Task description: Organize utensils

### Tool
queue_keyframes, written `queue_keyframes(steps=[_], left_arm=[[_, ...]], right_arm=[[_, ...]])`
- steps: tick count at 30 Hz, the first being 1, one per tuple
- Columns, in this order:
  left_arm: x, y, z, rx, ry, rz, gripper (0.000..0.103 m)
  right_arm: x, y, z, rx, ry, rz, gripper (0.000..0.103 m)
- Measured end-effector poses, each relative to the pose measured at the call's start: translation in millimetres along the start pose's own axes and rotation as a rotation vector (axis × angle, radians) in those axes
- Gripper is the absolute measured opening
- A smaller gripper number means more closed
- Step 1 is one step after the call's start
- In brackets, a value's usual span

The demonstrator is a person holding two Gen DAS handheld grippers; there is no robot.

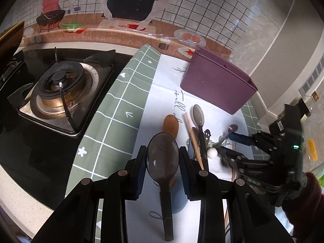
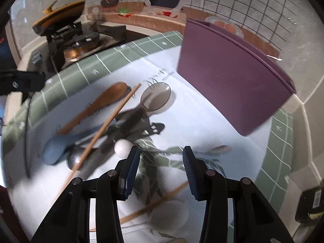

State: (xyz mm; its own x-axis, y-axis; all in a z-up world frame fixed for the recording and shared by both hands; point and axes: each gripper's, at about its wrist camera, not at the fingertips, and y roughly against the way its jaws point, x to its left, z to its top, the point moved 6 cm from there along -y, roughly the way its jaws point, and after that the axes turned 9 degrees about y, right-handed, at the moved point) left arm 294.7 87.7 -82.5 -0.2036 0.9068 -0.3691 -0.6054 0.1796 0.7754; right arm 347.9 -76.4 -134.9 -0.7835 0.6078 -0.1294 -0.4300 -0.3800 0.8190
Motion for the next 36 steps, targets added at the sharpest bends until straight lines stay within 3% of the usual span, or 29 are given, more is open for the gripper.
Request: queue_keyframes(steps=[6,12,14,17,22,26,32,36], left_arm=[[0,-6,2,0.015,0.004,-0.007,0.032],[-1,-1,0,0.008,0.001,-0.010,0.032],[-1,-1,-1,0.007,-0.001,-0.010,0.032],[-4,-1,-2,0.006,-0.006,-0.010,0.032],[-13,-8,-5,0.029,-0.020,-0.024,0.032],[-22,-7,-9,0.032,-0.046,-0.032,0.032],[-26,2,-15,0.024,-0.069,-0.046,0.032],[-22,7,-20,0.027,-0.068,-0.050,0.032]], right_arm=[[24,0,-1,0.027,0.129,0.062,0.038],[15,9,-9,0.036,0.137,0.049,0.037],[1,15,-11,0.034,0.068,0.022,0.037],[-26,27,-24,0.040,-0.129,-0.036,0.037],[-41,34,-65,0.066,-0.468,-0.060,0.037],[-29,34,-75,0.073,-0.552,-0.124,0.040],[-17,26,-75,0.120,-0.646,-0.141,0.041],[-10,23,-73,0.132,-0.631,-0.203,0.040]])
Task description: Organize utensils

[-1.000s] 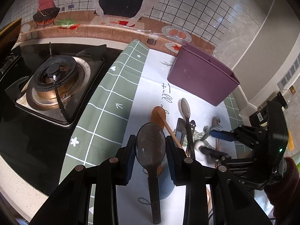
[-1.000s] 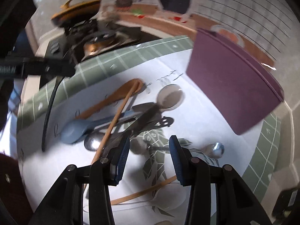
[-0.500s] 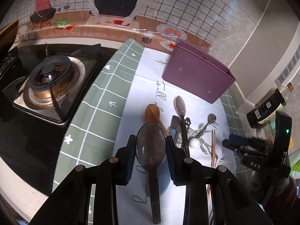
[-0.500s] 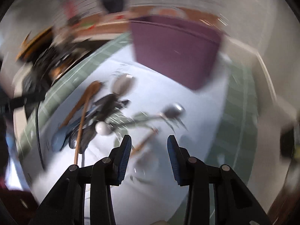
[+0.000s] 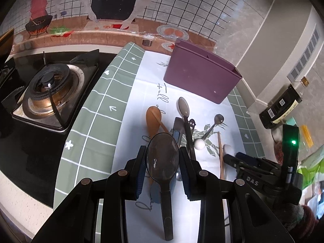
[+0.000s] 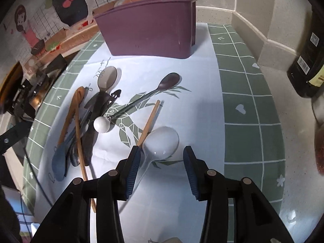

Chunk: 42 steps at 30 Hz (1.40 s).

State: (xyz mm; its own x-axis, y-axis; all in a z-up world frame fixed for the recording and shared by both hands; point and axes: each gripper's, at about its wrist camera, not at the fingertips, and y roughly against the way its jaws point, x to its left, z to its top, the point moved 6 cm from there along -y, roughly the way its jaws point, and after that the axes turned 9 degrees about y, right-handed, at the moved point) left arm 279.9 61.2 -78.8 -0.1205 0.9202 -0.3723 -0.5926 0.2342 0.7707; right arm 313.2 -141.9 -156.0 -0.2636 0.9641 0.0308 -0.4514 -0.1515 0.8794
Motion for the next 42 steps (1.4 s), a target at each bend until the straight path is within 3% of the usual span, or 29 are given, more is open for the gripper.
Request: queue_keyframes(steps=[3,5,7,15,25,29,34,37,42], left_arm=[[1,2,-3,0.003,-0.001,-0.006,0.032],[0,2,-4,0.007,-0.005,-0.014,0.032],[-4,3,-5,0.011,-0.015,-0.026,0.032],[-26,8,-3,0.010,-0.061,-0.096,0.032],[-61,19,12,-0.026,-0.158,-0.129,0.031],[-92,55,57,-0.123,-0.224,-0.177,0.031],[-143,124,151,-0.304,-0.267,-0.300,0.031],[-163,145,196,-0.387,-0.288,-0.317,0.031],[-168,118,238,-0.396,-0.287,-0.305,0.031]], right_arm=[[5,-3,4,0.010,0.028,-0.040,0.039],[7,-3,5,0.010,0.051,-0.052,0.032],[9,-2,5,0.009,0.077,-0.022,0.031],[-8,49,3,-0.155,0.125,0.002,0.030],[-29,78,8,-0.242,0.091,-0.039,0.030],[-32,116,44,-0.358,0.102,-0.054,0.030],[-38,218,138,-0.630,0.153,-0.150,0.031],[-40,261,183,-0.759,0.164,-0.186,0.031],[-49,249,219,-0.797,0.152,-0.183,0.031]])
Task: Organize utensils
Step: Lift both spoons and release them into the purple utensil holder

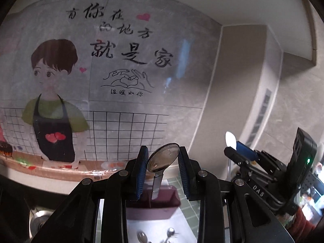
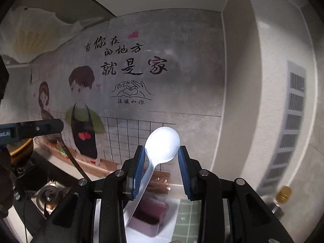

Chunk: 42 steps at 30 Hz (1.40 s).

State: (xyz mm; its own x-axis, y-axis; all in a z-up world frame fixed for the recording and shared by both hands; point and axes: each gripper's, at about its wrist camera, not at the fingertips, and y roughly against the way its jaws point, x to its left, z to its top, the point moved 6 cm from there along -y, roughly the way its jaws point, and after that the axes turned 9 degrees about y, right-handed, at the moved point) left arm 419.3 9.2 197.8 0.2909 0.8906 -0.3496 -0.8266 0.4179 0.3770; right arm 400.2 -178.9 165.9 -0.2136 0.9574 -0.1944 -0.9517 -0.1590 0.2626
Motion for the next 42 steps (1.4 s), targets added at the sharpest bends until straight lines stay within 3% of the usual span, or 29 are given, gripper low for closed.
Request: queue_keyframes(steps=[5,11,18,23,26,29,34,42], left_arm=[[24,-59,-17,0.110,0.005,0.020,0.031],[67,-140,-54,0.267,0.078,0.041,0.031],[82,-182,-86,0.357,0.103,0.058,0.031],[84,-194,-105,0.406,0.110,0.033,0.037],[83,-193,-108,0.409,0.121,0.027,0.049],[81,-179,-101,0.387,0.132,0.022,0.051],[85,-133,-91,0.313,0.154,0.092,0.058],[113,-59,-142,0.300,0.197,0.230,0.064]], right_arm=[[10,-57,-39,0.059,0.044,-0.009,0.031],[27,-128,-87,0.162,0.043,0.030,0.031],[43,-173,-135,0.242,0.098,0.041,0.031],[51,-179,-160,0.330,0.049,0.184,0.033],[47,-174,-163,0.349,0.001,0.204,0.034],[39,-156,-155,0.337,-0.015,0.207,0.034],[26,-112,-142,0.340,-0.025,0.202,0.038],[53,-52,-175,0.441,0.019,0.273,0.039]])
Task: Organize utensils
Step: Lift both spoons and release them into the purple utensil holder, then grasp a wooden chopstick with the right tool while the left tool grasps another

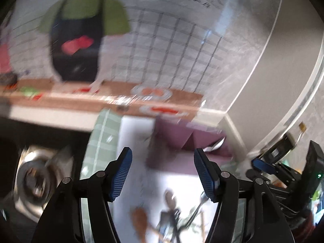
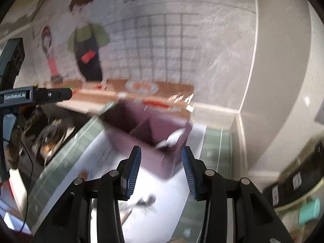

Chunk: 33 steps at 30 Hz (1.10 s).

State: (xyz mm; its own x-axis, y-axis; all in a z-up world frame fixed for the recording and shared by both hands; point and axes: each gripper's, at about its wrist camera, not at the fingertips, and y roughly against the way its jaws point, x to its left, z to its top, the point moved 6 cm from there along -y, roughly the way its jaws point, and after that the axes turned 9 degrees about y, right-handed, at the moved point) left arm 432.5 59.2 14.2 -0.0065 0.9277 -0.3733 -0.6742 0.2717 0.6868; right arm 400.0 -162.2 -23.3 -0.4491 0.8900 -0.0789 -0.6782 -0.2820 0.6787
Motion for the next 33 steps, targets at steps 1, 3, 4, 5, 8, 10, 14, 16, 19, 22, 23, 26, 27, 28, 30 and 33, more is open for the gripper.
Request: queue_keyframes(steps=[1,3,4,5,8,10,14,16,19,22,23,26,27,28,30,33], left_arm=[[8,2,-11,0.012,0.010,0.018,0.064],[22,3,-30,0.037,0.036,0.047,0.064],[28,4,-41,0.049,0.045,0.065,0.064],[33,4,-51,0.061,0.048,0.077,0.064],[49,5,-86,0.104,0.061,0.099,0.064],[61,10,-106,0.124,0.081,0.114,0.064],[80,23,-136,0.123,0.125,0.151,0.065],[86,29,-147,0.116,0.134,0.169,0.065],[94,36,-159,0.116,0.164,0.178,0.065],[101,42,-165,0.107,0.186,0.195,0.065],[103,44,-167,0.108,0.192,0.195,0.065],[107,48,-170,0.112,0.202,0.188,0.065],[107,49,-172,0.115,0.203,0.179,0.065],[106,50,-173,0.118,0.203,0.168,0.065],[103,49,-175,0.125,0.192,0.145,0.065],[92,44,-176,0.127,0.164,0.118,0.065]], right_arm=[[8,0,-9,0.019,0.010,0.013,0.039],[19,-3,-22,0.051,0.024,0.033,0.039],[27,-7,-32,0.076,0.034,0.046,0.039],[32,-9,-39,0.091,0.039,0.051,0.039],[51,-16,-61,0.145,0.054,0.087,0.039],[66,-21,-73,0.171,0.051,0.131,0.039],[97,-32,-85,0.202,0.052,0.208,0.039],[109,-37,-85,0.209,0.047,0.218,0.037],[118,-44,-81,0.204,0.051,0.200,0.031],[126,-54,-78,0.248,0.081,0.185,0.028],[130,-57,-79,0.268,0.085,0.194,0.028],[135,-60,-81,0.290,0.092,0.216,0.028],[134,-59,-81,0.286,0.095,0.211,0.028],[132,-57,-80,0.278,0.093,0.208,0.028],[127,-51,-83,0.268,0.078,0.208,0.028],[118,-43,-93,0.275,0.034,0.223,0.028]])
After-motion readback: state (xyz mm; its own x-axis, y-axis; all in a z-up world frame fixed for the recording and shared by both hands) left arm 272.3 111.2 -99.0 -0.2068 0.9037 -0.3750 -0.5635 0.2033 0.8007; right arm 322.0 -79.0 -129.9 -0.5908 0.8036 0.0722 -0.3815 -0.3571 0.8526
